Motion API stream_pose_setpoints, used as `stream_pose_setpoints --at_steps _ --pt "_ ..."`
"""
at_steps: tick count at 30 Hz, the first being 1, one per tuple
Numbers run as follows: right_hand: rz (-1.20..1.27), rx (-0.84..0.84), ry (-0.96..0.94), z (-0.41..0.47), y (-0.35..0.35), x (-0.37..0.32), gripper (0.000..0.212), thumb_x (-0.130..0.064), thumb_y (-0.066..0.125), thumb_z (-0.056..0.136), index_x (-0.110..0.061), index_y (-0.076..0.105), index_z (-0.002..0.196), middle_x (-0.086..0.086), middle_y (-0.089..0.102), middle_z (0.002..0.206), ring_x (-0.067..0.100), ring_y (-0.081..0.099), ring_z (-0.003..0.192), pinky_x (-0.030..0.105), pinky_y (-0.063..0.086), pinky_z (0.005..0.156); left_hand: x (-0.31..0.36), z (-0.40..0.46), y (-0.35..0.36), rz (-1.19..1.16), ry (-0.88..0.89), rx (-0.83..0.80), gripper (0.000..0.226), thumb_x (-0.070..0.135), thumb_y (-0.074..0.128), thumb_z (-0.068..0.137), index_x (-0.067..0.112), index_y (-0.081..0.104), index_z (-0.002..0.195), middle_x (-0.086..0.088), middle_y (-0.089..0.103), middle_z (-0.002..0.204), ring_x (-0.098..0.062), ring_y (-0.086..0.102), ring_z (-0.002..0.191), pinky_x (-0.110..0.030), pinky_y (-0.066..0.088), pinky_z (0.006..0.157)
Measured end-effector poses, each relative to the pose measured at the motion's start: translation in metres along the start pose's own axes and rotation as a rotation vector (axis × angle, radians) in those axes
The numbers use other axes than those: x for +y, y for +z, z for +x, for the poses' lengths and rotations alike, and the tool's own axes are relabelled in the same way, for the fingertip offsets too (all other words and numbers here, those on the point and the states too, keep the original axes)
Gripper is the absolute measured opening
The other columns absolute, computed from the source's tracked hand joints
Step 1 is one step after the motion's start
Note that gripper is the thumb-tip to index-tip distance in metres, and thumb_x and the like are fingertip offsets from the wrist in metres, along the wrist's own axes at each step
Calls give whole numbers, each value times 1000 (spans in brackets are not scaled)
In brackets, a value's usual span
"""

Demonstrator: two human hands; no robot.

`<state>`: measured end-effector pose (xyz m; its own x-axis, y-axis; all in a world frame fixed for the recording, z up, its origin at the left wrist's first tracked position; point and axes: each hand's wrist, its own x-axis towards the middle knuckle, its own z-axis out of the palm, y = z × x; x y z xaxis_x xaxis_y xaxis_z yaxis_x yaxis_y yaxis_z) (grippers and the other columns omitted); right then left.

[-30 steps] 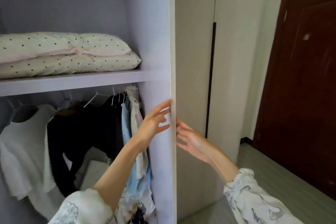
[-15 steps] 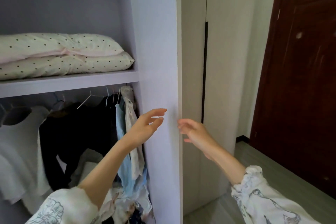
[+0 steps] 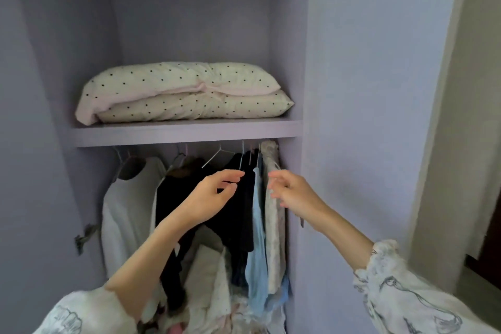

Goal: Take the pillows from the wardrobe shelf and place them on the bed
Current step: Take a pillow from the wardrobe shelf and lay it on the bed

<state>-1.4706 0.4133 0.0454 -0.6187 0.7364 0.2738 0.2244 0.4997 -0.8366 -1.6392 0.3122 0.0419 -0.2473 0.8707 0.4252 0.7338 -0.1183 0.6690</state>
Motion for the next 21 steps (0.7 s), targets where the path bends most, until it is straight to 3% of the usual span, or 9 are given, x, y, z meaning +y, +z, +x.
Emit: stream_pose_setpoints --at_steps 5,10,15,21 --pt "-99 19 -99 84 47 -36 32 -27 45 95 -20 50 125 3 60 117 19 59 102 37 46 91 -57 40 -77 49 27 92 33 8 46 93 22 55 122 -2 59 121 -12 57 106 -22 41 93" --pt "-176 65 -219 163 84 -70 34 -24 45 95 -17 48 128 3 59 117 14 54 102 22 37 84 -95 88 -139 94 78 157 31 9 45 94 22 56 119 2 58 118 -11 56 103 -7 40 78" --pt "-216 119 -316 229 96 -94 36 -24 44 95 -17 46 130 1 58 115 10 49 98 21 34 83 -116 144 -186 182 167 183 32 8 45 93 18 55 121 1 57 122 -11 53 110 -18 39 87" --pt "-402 220 -426 305 86 -102 39 -24 45 94 -17 43 132 6 53 127 20 47 119 31 35 96 -139 212 -209 298 256 252 33 14 47 92 26 53 122 11 48 118 0 44 109 -20 31 92"
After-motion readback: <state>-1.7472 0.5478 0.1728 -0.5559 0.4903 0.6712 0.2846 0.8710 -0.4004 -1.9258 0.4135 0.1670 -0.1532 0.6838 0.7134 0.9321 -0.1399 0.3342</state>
